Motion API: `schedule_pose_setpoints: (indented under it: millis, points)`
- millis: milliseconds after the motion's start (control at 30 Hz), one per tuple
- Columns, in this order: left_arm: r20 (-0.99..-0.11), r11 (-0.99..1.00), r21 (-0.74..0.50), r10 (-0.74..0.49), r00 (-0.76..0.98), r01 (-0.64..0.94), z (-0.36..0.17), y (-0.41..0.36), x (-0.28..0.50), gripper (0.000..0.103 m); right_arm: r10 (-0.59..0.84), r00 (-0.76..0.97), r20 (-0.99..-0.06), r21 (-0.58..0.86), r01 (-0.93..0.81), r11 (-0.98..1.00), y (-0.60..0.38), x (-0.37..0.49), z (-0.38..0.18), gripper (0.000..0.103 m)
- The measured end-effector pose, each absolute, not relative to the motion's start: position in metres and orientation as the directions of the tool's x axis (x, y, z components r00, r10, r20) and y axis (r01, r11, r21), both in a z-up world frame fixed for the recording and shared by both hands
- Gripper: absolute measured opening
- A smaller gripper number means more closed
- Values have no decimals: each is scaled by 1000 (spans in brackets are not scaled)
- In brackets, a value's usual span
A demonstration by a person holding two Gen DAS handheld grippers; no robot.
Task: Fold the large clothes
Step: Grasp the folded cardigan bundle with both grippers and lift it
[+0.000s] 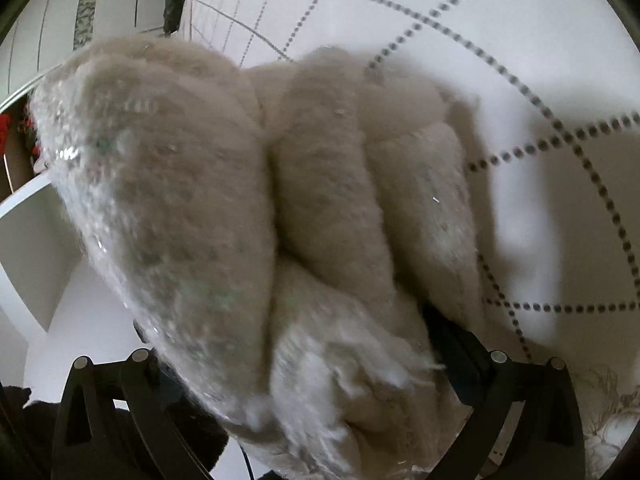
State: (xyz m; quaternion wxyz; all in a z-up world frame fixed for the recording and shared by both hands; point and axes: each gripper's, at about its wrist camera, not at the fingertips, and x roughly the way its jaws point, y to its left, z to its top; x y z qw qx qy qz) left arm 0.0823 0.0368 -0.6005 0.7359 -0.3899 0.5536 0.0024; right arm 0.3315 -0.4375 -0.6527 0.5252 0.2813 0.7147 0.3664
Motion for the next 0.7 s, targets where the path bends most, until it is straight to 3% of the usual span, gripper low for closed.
schedule_pose_setpoints:
  millis: [100,167,267,700]
  points:
    - [-818,710,-564,-412,401,-421,-593,39,83,66,774,-285,-565,813,-38,580,-419,335,-640,98]
    - [-825,722,-549,-386,413,-421,-584,44,82,56,763,-271,-587,801,-60,596,-406,338,-631,64]
    - [-821,726,-549,-376,430,-414,-574,50,89,50,801,-227,-554,827,-34,562,-396,340,-617,49]
    - [-778,744,-580,-387,494,-331,-506,49,136,48,874,-108,-473,880,-91,466,-375,369,-517,44]
